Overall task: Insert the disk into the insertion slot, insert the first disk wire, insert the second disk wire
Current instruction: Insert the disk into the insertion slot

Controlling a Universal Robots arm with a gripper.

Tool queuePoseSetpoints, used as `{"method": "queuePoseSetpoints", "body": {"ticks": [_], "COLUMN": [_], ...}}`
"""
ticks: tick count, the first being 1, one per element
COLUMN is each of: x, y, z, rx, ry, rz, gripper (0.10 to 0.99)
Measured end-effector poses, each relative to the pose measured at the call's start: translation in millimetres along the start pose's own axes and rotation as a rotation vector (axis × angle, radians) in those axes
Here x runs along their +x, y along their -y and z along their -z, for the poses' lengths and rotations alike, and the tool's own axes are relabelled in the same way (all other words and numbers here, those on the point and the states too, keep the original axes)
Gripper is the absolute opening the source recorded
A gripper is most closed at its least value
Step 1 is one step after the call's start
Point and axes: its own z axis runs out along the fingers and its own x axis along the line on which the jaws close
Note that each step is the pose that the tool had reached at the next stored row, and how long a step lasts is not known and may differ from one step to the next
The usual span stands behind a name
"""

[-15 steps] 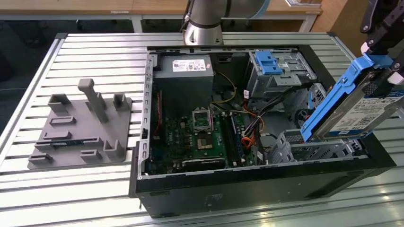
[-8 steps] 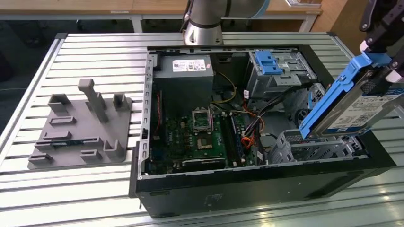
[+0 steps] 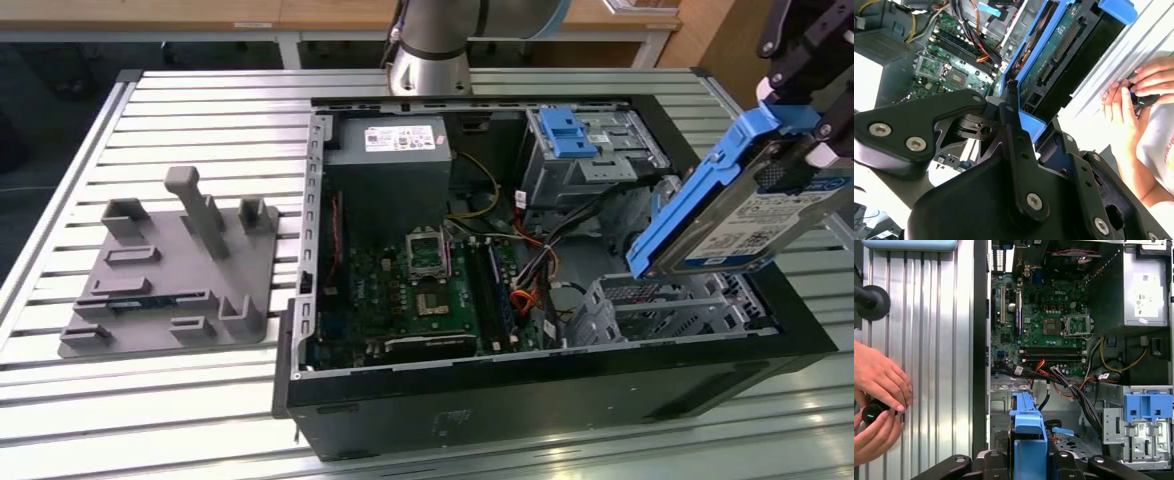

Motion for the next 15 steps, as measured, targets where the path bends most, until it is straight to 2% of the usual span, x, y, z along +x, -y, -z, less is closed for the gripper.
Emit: {"method": "queuePoseSetpoints", "body": {"ticks": [7, 15], "x": [0.0, 0.0], "y": [0.3, 5.4], "z": [-0.1, -2.1], "rx": [0.000, 0.000], "ry": [0.0040, 0.0037], "rz": [0.000, 0.000], "gripper": [0.365, 0.365]}}
